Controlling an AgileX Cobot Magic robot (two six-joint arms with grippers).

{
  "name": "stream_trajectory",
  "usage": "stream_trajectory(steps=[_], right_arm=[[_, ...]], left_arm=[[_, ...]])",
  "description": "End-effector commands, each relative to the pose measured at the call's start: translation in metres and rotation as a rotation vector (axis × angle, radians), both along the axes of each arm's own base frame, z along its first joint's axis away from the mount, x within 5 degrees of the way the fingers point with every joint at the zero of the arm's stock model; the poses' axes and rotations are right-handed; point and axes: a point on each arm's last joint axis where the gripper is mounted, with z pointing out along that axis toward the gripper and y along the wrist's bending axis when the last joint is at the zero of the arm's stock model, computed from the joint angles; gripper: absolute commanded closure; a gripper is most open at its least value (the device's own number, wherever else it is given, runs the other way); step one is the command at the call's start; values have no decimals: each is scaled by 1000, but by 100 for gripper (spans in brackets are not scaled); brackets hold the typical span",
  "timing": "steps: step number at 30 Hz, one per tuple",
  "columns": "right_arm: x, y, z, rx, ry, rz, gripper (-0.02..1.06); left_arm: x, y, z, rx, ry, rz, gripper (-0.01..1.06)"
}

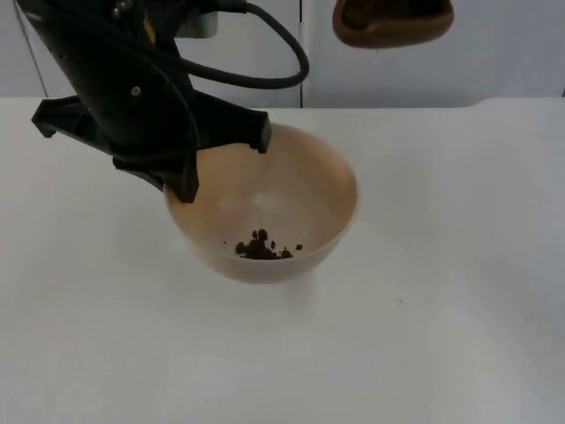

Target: Pick up the bowl with the left hand and pour the coffee beans from the cup into the bowl with the right hand.

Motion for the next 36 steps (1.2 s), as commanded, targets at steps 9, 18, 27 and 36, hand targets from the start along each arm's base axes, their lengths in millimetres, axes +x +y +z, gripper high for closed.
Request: stream_trajectory(steps=[9, 18, 27, 36], right_arm=[[14, -23, -59, 11, 73, -91, 104], [6, -36, -120, -1, 97, -150, 104], [10, -43, -166, -37, 139, -192, 104], [22, -51, -200, -62, 146, -233, 104]], left_arm=[[22, 21, -15, -38, 6, 66, 105], [34, 26, -47, -54, 19, 79, 105], [37, 24, -76, -27, 81, 81, 105], [37, 24, -94, -4, 124, 69, 105]])
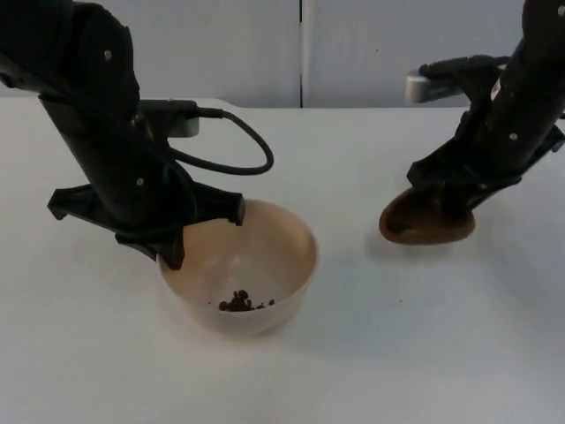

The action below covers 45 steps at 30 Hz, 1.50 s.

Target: Pick up the bowl with the left hand and pour the coffee beans from the cup into the bowl with the right hand.

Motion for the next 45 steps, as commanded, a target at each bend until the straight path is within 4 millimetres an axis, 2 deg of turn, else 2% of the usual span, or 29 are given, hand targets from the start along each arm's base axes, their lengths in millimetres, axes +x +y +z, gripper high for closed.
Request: stream_trajectory(steps=[1, 11, 22, 28, 32, 33, 36, 38, 39, 41, 43, 44, 45], right_arm=[[3, -3, -6, -6, -14, -6, 104], [5, -2, -32, -14, 17, -28, 104], [5, -2, -34, -14, 24, -34, 104], [6, -2, -35, -13, 22, -36, 92], [6, -2, -35, -8, 22, -40, 78], [6, -2, -35, -8, 22, -40, 78], [6, -1, -35, 0, 20, -44, 65], [6, -1, -35, 0, 17, -44, 61], [6, -1, -34, 1, 15, -44, 58], [6, 0, -33, 15, 14, -54, 52], [6, 0, -33, 17, 15, -56, 49], [6, 0, -33, 17, 15, -56, 49], [6, 0, -33, 16, 17, -56, 47]], left_arm=[[0, 0, -2, -9, 2, 10, 105], [0, 0, -5, -4, 7, 7, 105], [1, 1, -4, 8, -1, -7, 105], [2, 1, -4, 2, -17, -6, 105], [2, 1, -4, 5, -14, -13, 105], [2, 1, -4, 5, -14, -13, 105], [2, 1, -4, 5, -12, -13, 105], [1, 1, -4, 6, -10, -13, 102], [1, 1, -4, 8, -6, -13, 96], [1, 1, -4, 8, -4, -23, 80], [0, 0, -4, -1, 2, -43, 57], [0, 0, -4, -1, 2, -43, 57], [0, -1, -4, -8, 5, -37, 47]])
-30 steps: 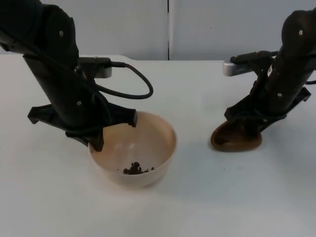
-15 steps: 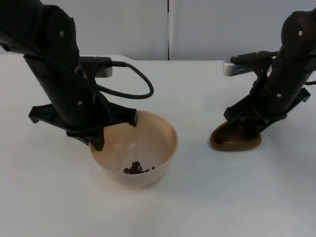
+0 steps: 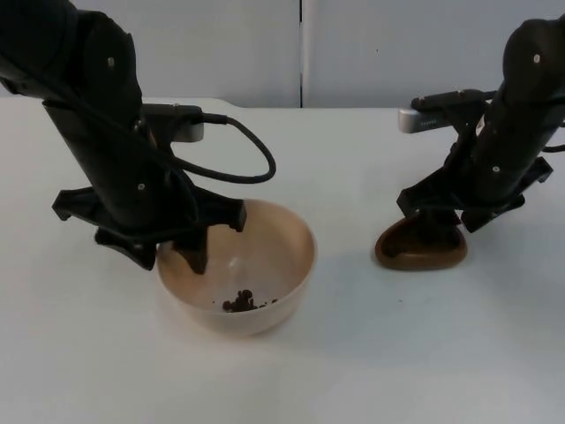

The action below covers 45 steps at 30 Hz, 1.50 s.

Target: Pick up the bowl with the left hand and pour the coffee beans from the cup into the bowl with the right hand.

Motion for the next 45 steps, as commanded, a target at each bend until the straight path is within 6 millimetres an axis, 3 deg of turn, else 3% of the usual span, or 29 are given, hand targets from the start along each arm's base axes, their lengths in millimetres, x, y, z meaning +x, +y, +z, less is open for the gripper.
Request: stream_trajectory(steps=[1, 3, 7, 13, 19, 24, 25, 28, 29, 33, 34, 39, 41, 45], right_arm=[[1, -2, 2, 7, -3, -12, 46], [0, -1, 7, 11, -13, -10, 46], [1, -1, 27, 30, -55, -11, 46], [-2, -2, 54, 46, -90, -10, 27], [-7, -4, 83, 63, -131, -9, 26], [-21, -8, 139, 118, -218, -14, 26], [-21, -8, 139, 118, -218, -14, 26], [-33, -12, 171, 146, -272, -13, 26], [-33, -12, 171, 146, -272, -13, 26], [-51, -19, 208, 168, -328, -4, 26], [-51, -19, 208, 168, -328, -4, 26], [-73, -27, 238, 177, -356, 32, 26], [-77, -28, 244, 179, -360, 34, 26], [-94, -34, 262, 191, -374, 48, 26]], left_arm=[[-1, 0, 0, -10, 12, 1, 35], [-1, 0, 0, -10, 13, -11, 18], [-2, -1, 0, -19, 18, -3, 6], [-4, 0, 0, -15, 38, -3, 5], [-4, 0, 11, -25, 12, -3, 5], [-6, 0, 45, -62, -73, -3, 5], [-6, 0, 45, -62, -73, -3, 5], [-10, 2, 72, -87, -133, -5, 5], [-10, 2, 72, -87, -133, -5, 5], [-22, 7, 118, -129, -245, -14, 5], [-22, 7, 118, -129, -245, -14, 5], [-41, 15, 163, -161, -355, -39, 5], [-44, 15, 168, -163, -365, -43, 5], [-62, 23, 197, -180, -439, -69, 5]])
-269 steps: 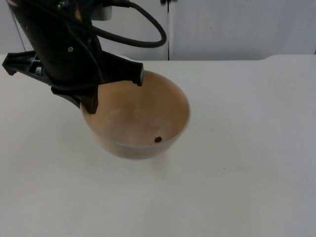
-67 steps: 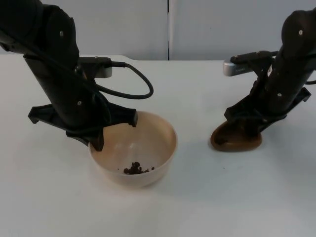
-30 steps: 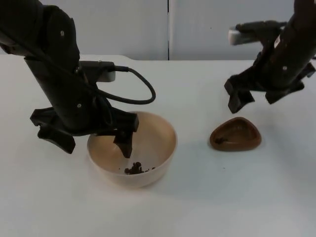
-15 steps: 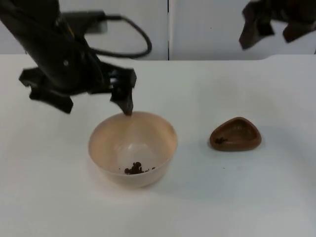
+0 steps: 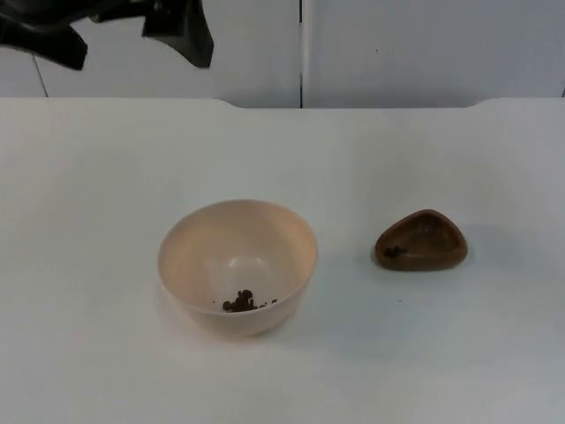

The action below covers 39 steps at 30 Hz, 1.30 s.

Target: Pick up the bowl with the left hand and pour the coffee beans from the cup into the bowl with the right hand.

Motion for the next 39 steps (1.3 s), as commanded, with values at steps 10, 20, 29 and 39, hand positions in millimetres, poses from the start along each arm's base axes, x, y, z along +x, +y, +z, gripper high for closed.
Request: stream_trajectory(steps=[10, 20, 29, 39], right_arm=[[-49, -14, 16, 89, -58, 34, 26], [-99, -35, 15, 105, -154, 39, 26], [-147, -54, 0, 96, -184, 55, 26], [-191, -72, -18, 114, -235, 56, 26]], left_arm=[[-38, 15, 48, -38, -125, -22, 5], [-67, 27, 76, -73, -209, -26, 5], [-106, 43, 84, -96, -287, -34, 5], [-161, 67, 43, -93, -349, -27, 5]])
